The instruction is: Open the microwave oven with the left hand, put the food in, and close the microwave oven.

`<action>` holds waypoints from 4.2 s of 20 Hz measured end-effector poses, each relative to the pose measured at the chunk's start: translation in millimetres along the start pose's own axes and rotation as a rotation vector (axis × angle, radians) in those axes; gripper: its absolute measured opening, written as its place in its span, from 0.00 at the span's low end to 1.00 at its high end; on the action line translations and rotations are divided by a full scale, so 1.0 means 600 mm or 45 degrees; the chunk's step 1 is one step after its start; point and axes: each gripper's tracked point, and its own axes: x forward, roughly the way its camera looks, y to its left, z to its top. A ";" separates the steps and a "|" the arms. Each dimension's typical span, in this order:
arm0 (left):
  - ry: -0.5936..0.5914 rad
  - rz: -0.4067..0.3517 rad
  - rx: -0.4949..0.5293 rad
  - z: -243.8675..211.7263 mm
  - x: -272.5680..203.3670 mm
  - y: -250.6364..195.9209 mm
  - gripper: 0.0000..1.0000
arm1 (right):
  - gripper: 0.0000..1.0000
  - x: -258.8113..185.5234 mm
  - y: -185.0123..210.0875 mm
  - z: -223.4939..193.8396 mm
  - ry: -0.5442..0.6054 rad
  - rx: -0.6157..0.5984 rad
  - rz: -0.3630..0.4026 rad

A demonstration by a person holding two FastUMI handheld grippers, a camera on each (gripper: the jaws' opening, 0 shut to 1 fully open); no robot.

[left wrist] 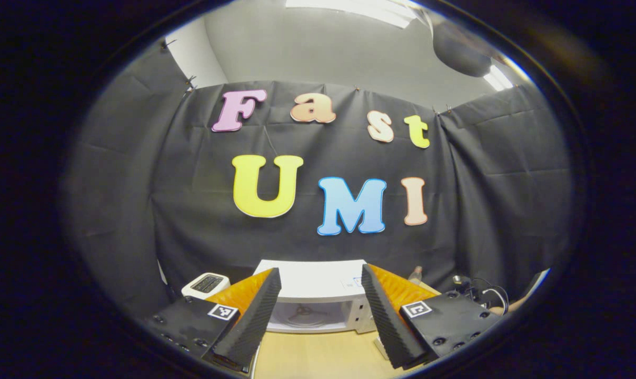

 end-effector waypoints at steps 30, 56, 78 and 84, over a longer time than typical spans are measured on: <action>-0.008 -0.171 0.011 0.000 -0.040 0.162 0.94 | 0.28 -0.051 0.305 0.052 -0.257 0.348 0.482; 0.153 0.073 -0.109 -0.102 -0.102 0.432 0.96 | 0.29 0.339 0.525 0.183 -0.651 1.054 0.400; 0.115 -0.040 -0.096 -0.076 -0.067 0.373 0.97 | 0.76 0.331 0.447 0.152 -0.613 0.840 0.064; 0.079 -0.112 -0.119 -0.072 -0.042 0.336 0.96 | 0.77 0.233 0.415 0.135 -0.652 0.470 -0.051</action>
